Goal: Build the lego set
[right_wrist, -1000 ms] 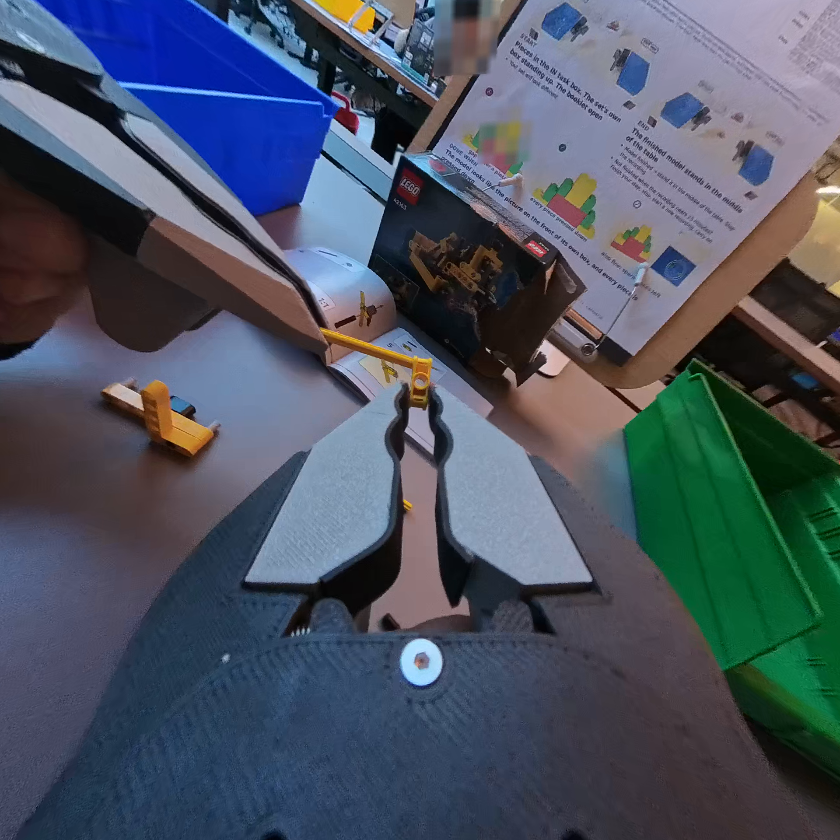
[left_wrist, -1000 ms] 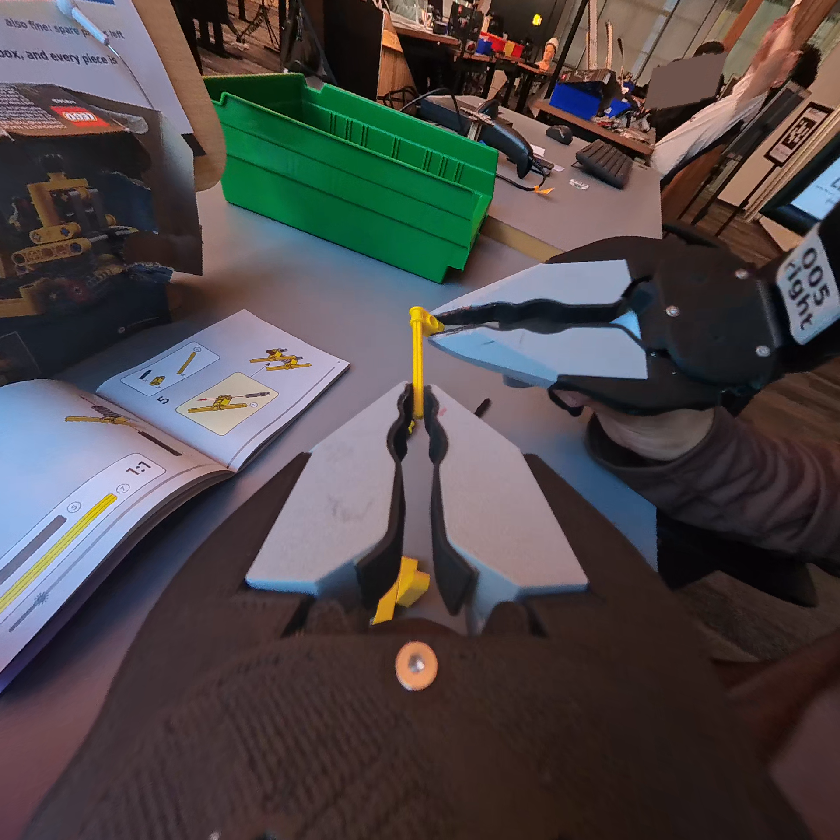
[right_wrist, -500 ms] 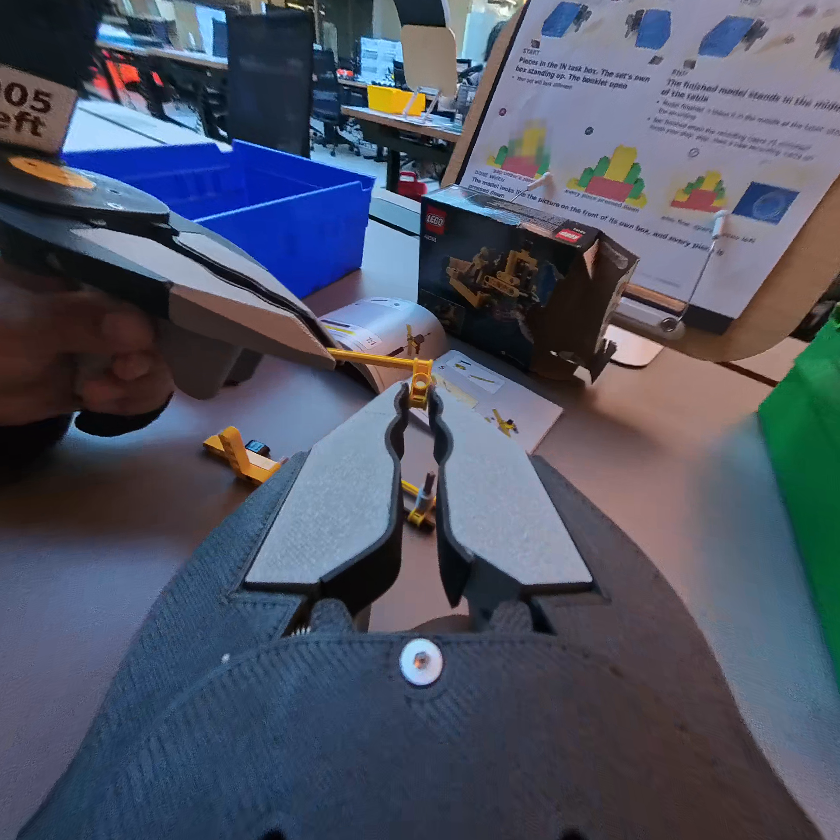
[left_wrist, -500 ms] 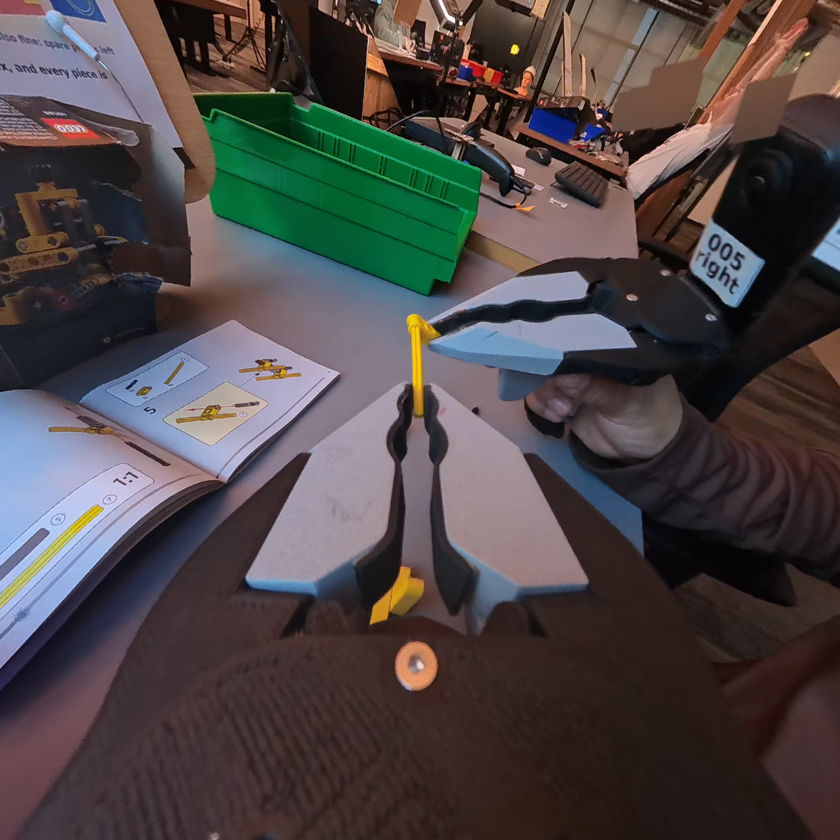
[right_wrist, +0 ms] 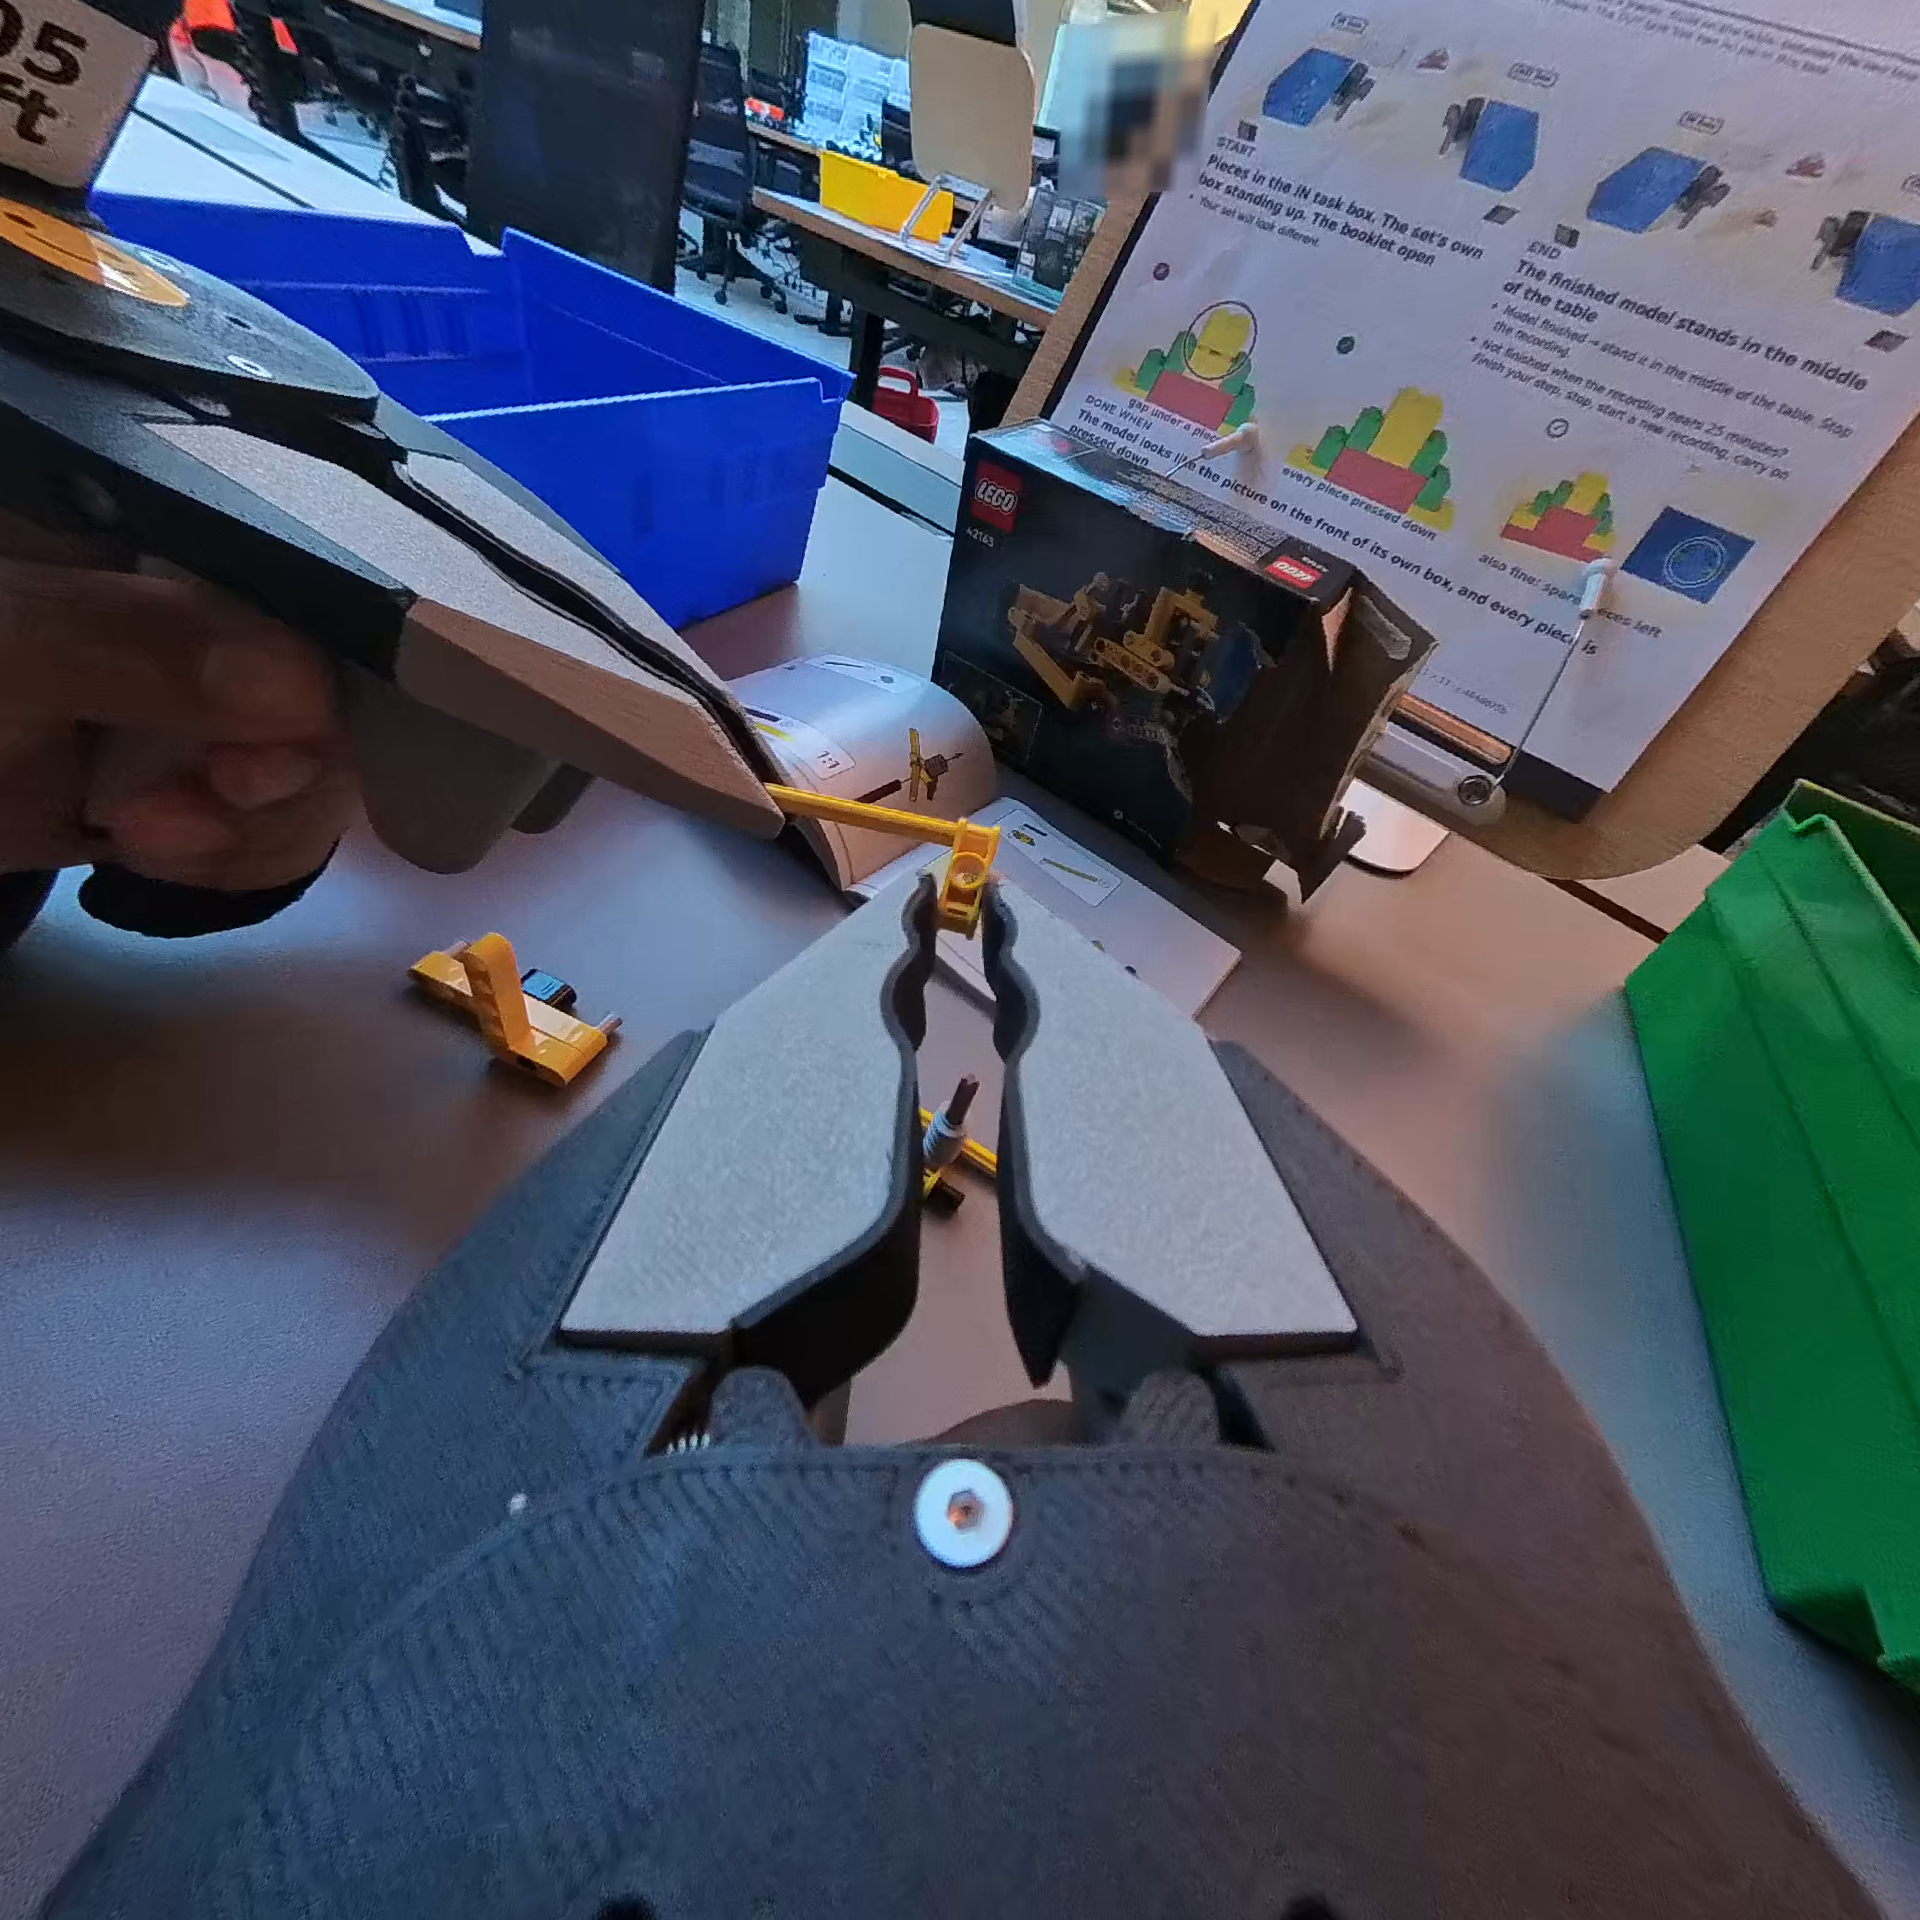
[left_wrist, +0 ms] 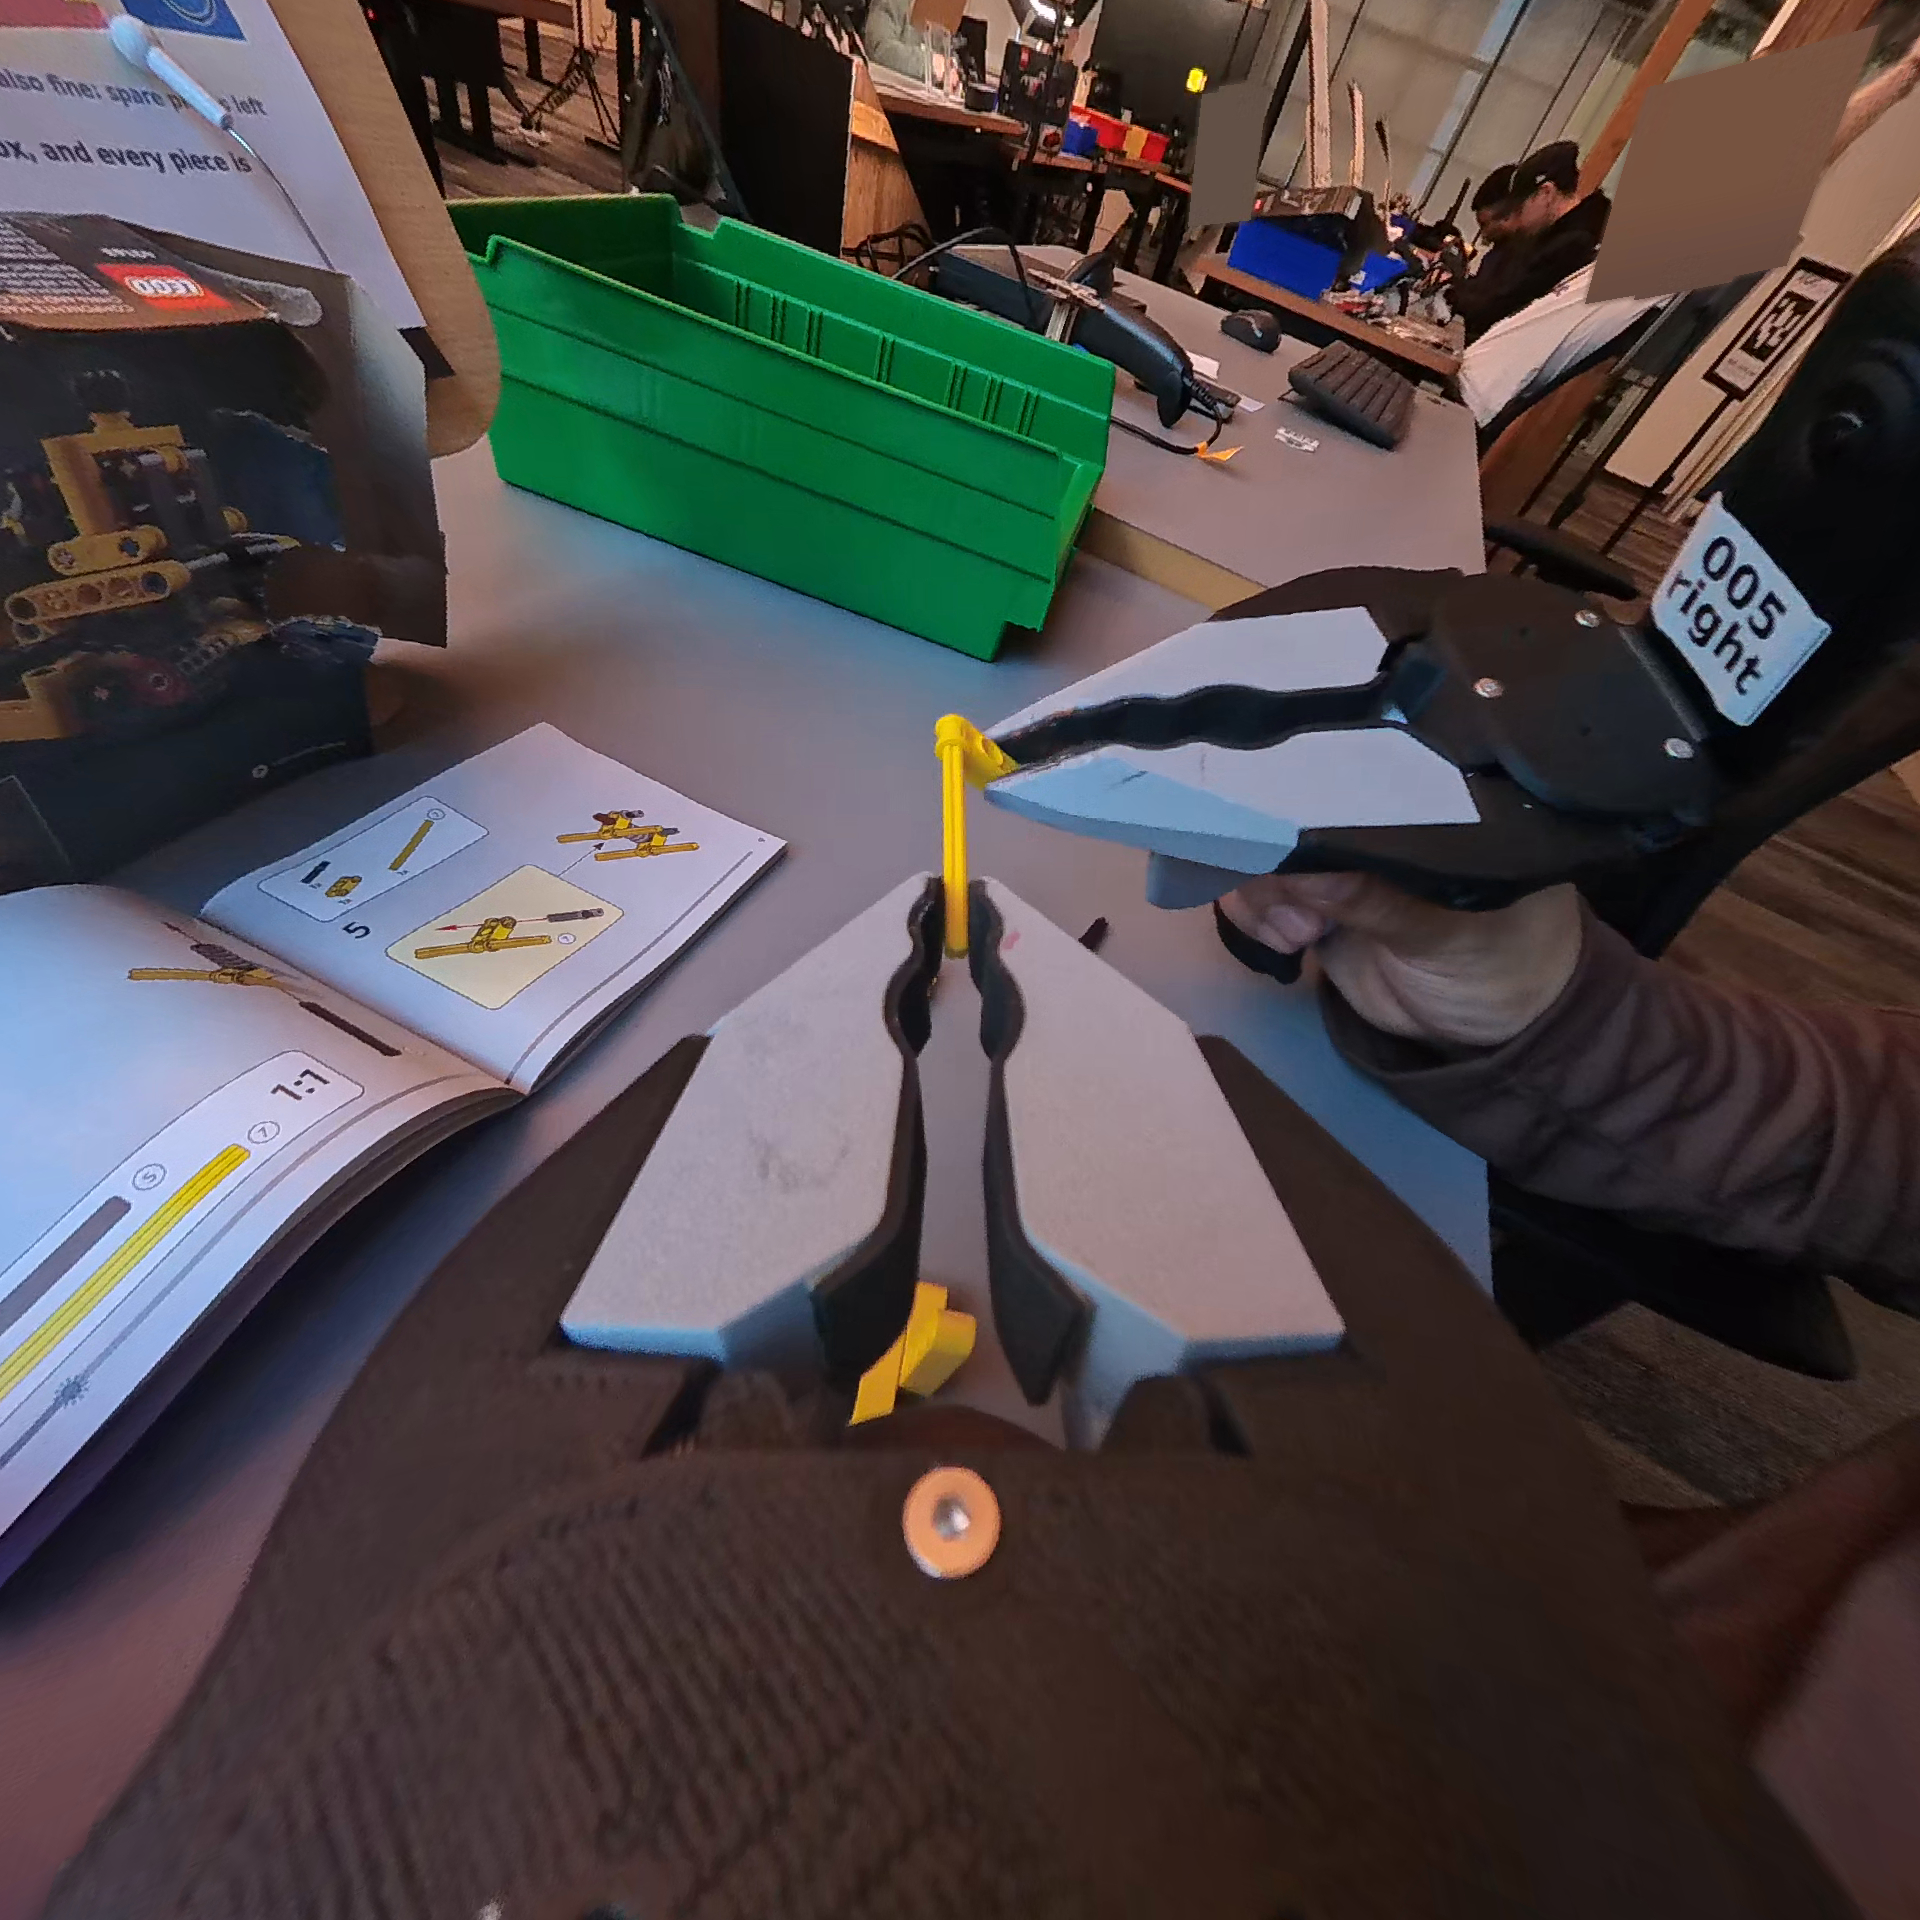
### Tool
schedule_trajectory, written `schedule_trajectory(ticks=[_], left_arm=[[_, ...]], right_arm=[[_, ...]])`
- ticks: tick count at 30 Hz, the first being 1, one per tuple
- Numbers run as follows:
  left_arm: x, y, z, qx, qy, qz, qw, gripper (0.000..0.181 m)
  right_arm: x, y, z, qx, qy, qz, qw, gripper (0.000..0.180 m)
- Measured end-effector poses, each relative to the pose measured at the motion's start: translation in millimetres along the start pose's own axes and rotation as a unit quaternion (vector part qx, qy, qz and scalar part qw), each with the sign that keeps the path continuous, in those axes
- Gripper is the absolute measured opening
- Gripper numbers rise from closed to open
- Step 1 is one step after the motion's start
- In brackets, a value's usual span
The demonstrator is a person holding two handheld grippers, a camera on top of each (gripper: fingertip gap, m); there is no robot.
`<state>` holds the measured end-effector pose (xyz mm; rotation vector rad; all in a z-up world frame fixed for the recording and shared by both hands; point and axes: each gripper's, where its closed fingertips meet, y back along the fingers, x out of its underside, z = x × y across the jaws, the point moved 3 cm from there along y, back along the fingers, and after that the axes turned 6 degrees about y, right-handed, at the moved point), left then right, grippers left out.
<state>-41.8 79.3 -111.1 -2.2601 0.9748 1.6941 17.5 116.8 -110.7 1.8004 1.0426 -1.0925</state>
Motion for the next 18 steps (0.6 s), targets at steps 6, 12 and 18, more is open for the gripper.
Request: schedule_trajectory(ticks=[6,12,18], left_arm=[[0.7,0.5,-0.5,0.005,0.002,0.001,1.000,0.002],[2.7,0.2,-1.2,0.011,0.006,0.006,1.000,0.002],[3.9,0.4,-1.3,0.013,0.008,0.007,1.000,0.002]], right_arm=[[-0.7,1.7,1.7,0.004,0.031,-0.001,1.000,0.005],[0.3,3.0,2.6,-0.004,0.033,-0.004,0.999,0.005],[0.3,3.7,4.2,0.006,0.058,0.000,0.998,0.005]])
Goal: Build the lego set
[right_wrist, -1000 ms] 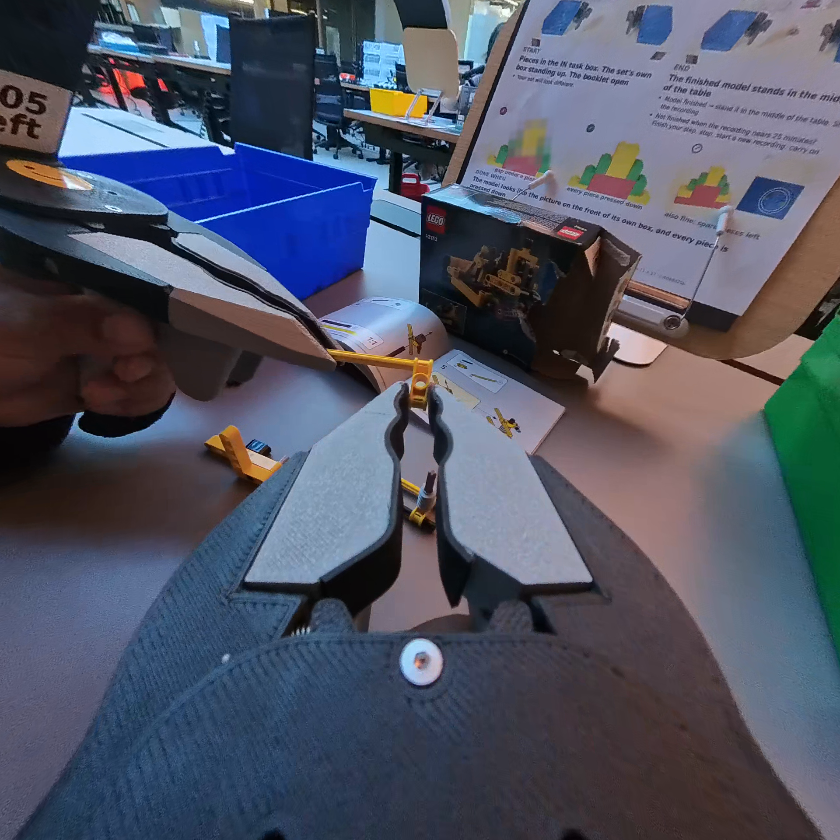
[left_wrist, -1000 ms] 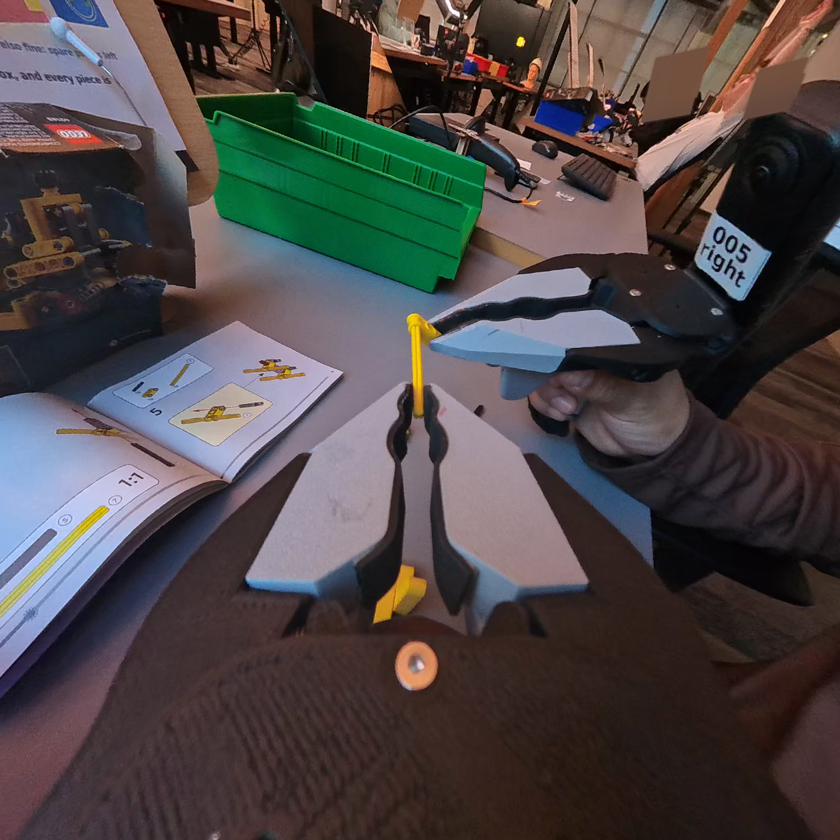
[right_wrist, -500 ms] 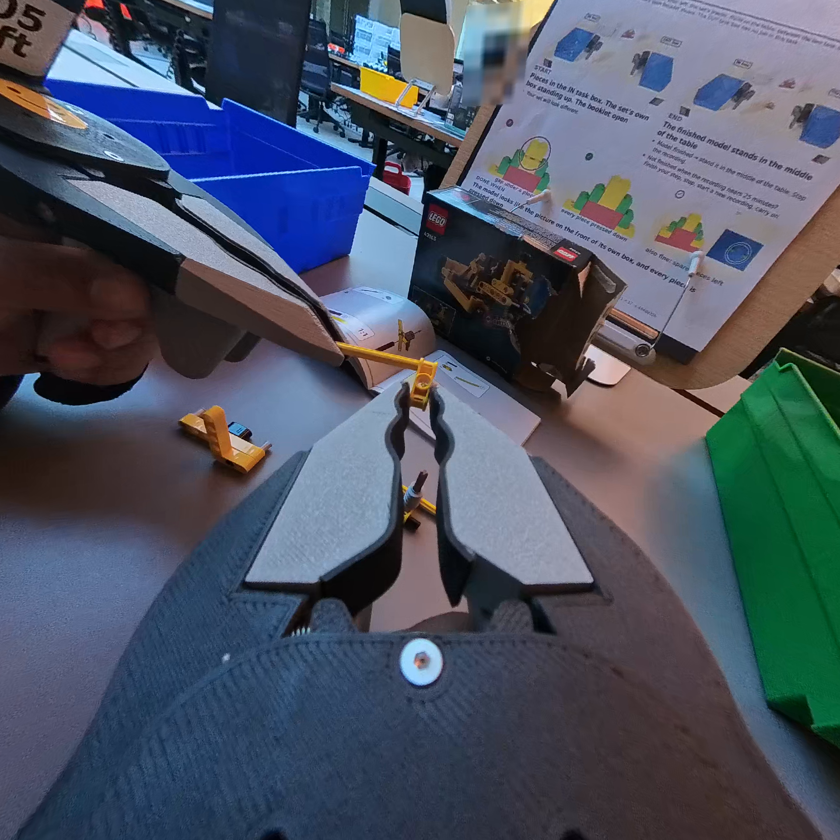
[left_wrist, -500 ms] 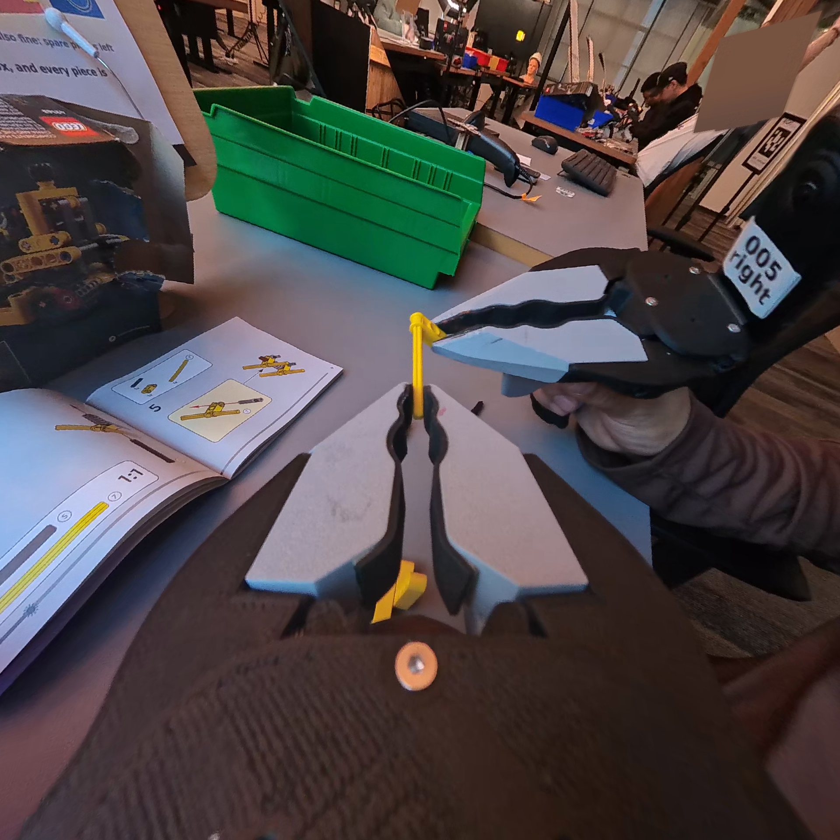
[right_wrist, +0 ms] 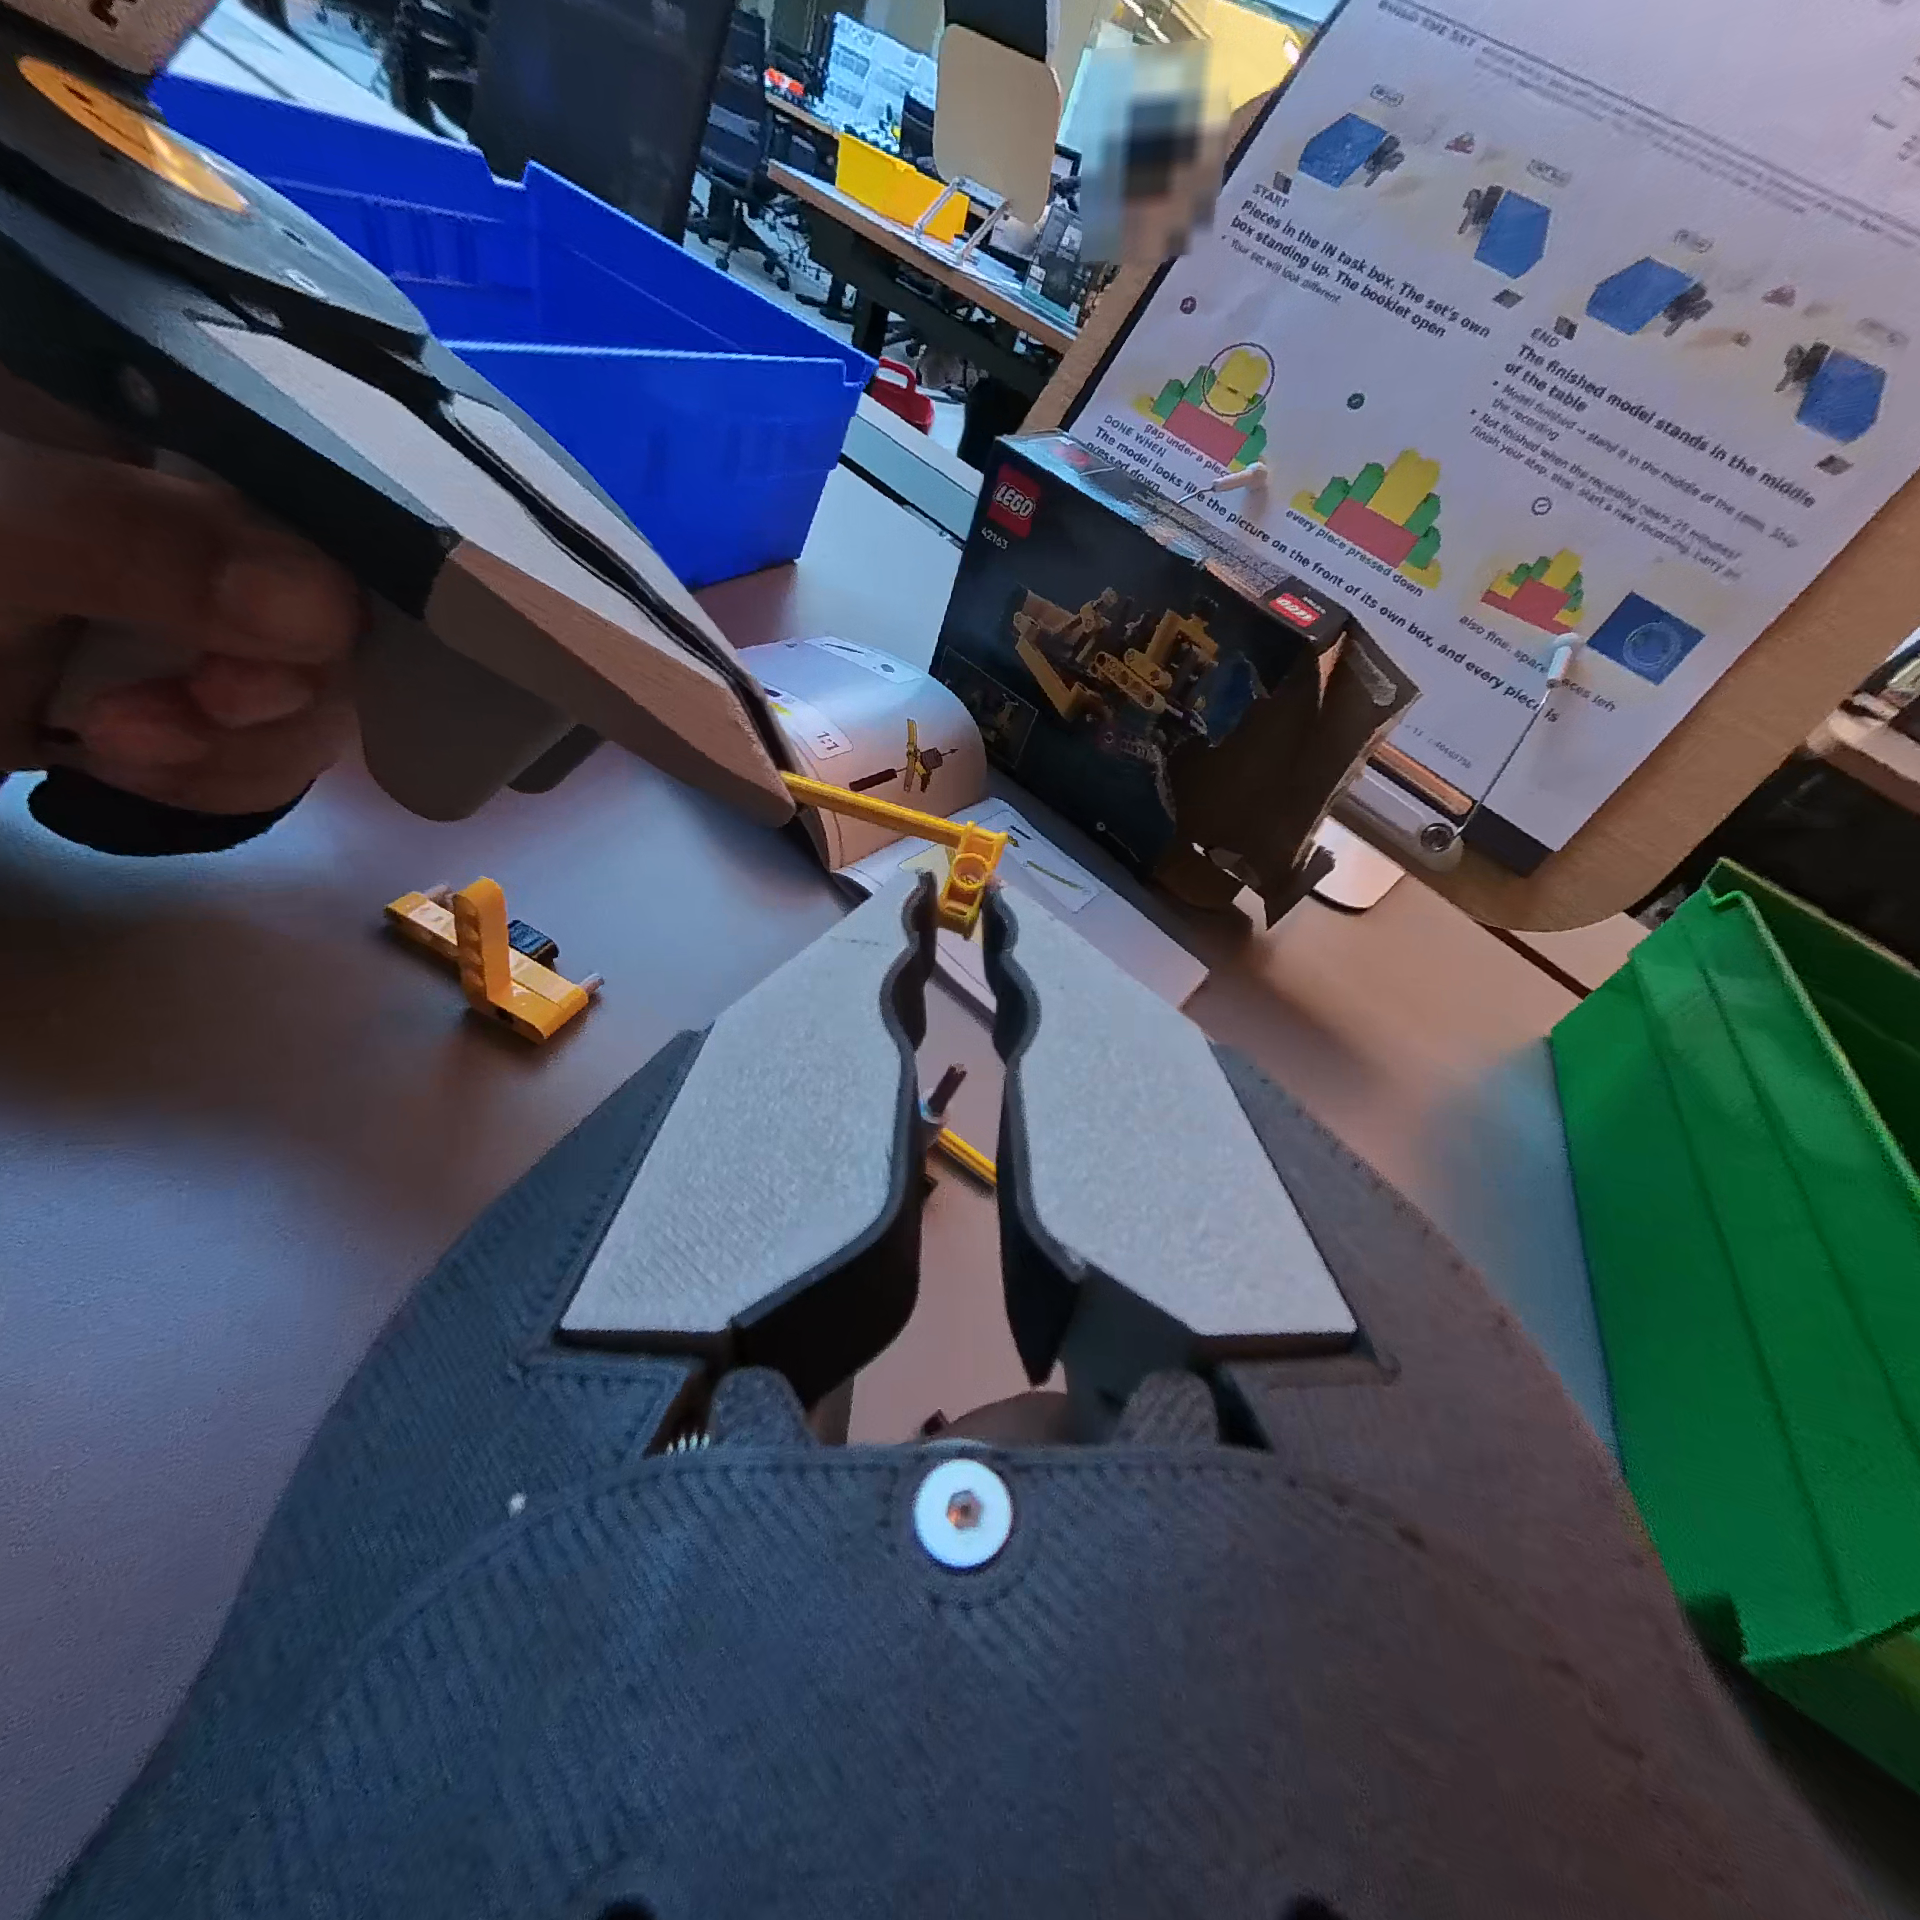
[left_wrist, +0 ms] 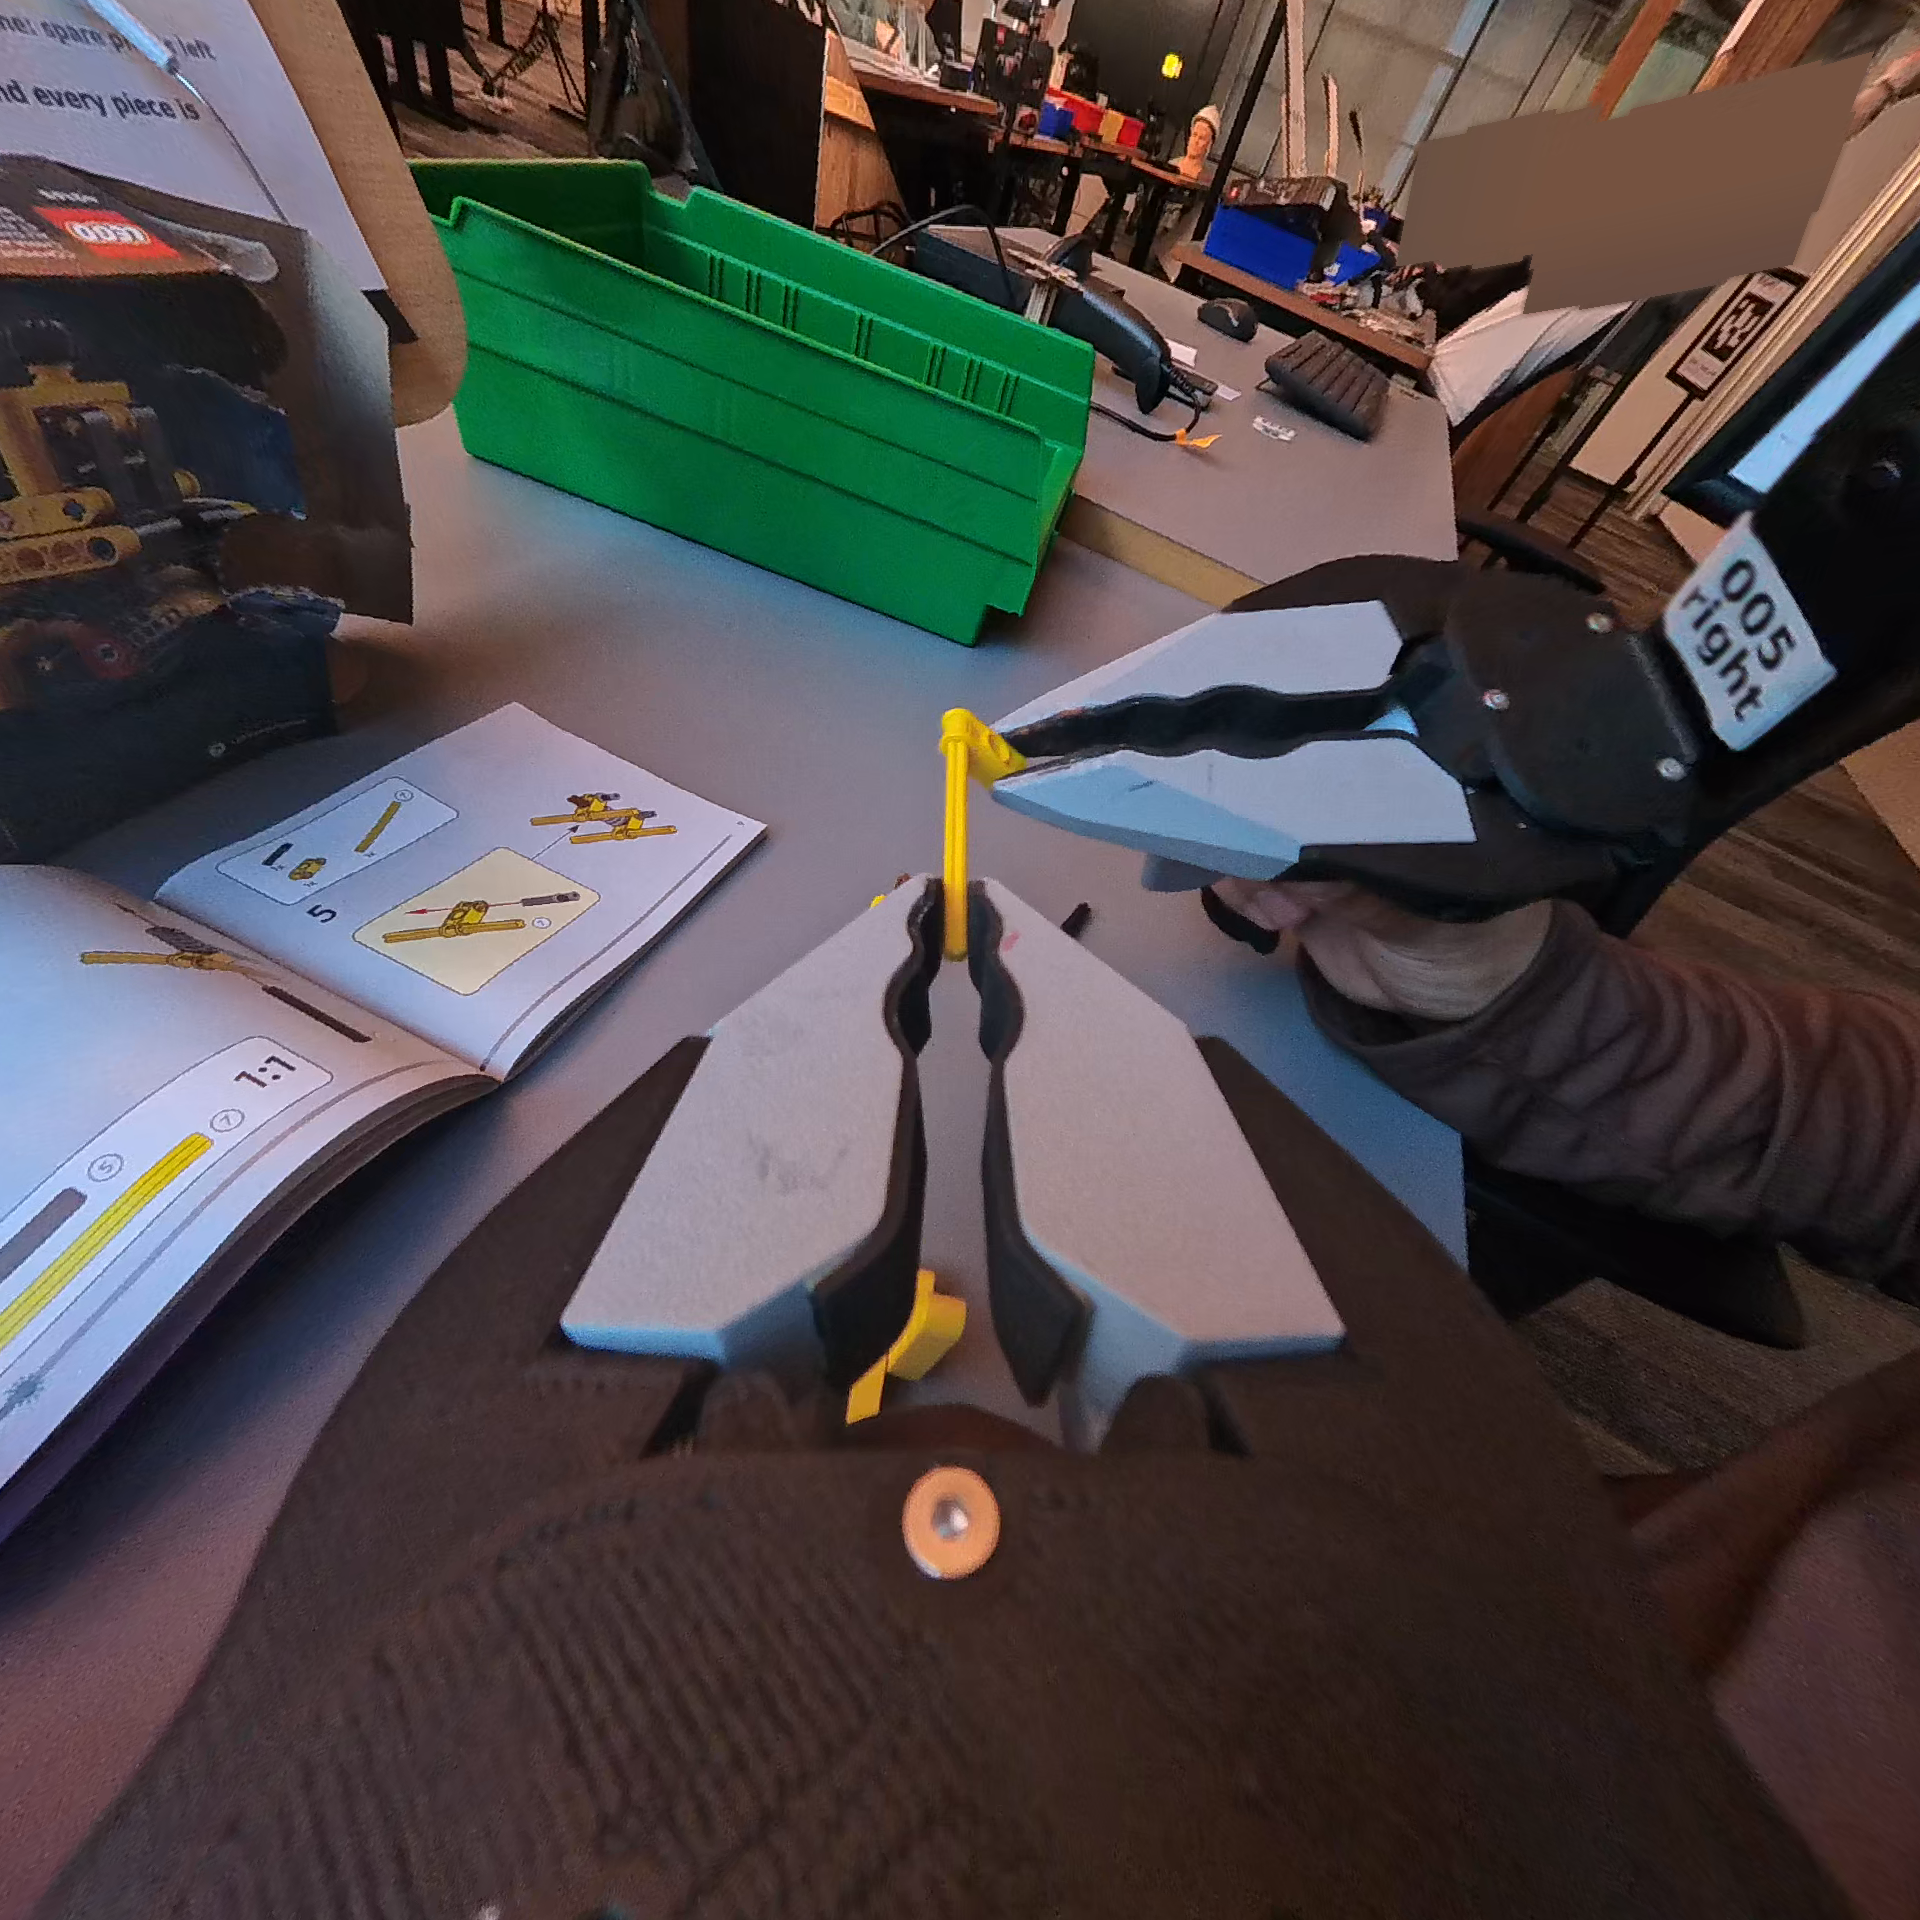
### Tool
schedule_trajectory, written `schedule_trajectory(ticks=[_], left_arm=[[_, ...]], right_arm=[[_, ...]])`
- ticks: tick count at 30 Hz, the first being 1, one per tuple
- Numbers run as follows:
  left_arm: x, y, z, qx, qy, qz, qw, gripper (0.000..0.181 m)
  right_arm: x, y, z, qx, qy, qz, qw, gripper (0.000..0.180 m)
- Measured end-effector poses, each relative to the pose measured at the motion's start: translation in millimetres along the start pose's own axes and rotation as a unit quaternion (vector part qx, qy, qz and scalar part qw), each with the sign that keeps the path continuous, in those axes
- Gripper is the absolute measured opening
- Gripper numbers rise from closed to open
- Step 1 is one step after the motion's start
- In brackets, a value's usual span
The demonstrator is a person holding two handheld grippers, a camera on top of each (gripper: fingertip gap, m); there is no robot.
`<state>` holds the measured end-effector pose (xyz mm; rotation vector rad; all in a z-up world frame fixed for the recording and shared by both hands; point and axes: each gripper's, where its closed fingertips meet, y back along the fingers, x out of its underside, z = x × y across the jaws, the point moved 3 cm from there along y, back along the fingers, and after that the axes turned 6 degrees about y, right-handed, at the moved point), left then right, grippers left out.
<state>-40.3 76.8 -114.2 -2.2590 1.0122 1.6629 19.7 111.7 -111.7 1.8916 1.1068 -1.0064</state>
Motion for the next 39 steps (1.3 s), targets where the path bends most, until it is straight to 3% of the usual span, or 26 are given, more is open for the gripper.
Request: schedule_trajectory(ticks=[5,10,17,23,33,39], left_arm=[[2,-1,-1,0.005,-0.003,0.006,1.000,0.002],[0,-1,-5,0.015,-0.008,0.000,1.000,0.002],[-3,2,-13,0.057,0.005,-0.008,0.998,0.002],[-3,2,-16,0.064,-0.005,-0.007,0.998,0.002],[-3,1,-14,0.060,-0.014,-0.007,0.998,0.002],[1,-2,-14,0.061,-0.010,0.000,0.998,0.002]], right_arm=[[1,2,1,-0.006,0.014,-0.001,1.000,0.005],[0,5,-3,-0.051,-0.061,-0.038,0.996,0.005],[-6,15,-7,-0.085,-0.055,-0.083,0.991,0.006],[-7,18,-6,-0.047,0.044,-0.078,0.995,0.006],[-7,17,-6,-0.072,-0.013,-0.085,0.994,0.009],[-4,9,-4,-0.031,0.018,-0.044,0.998,0.011]])
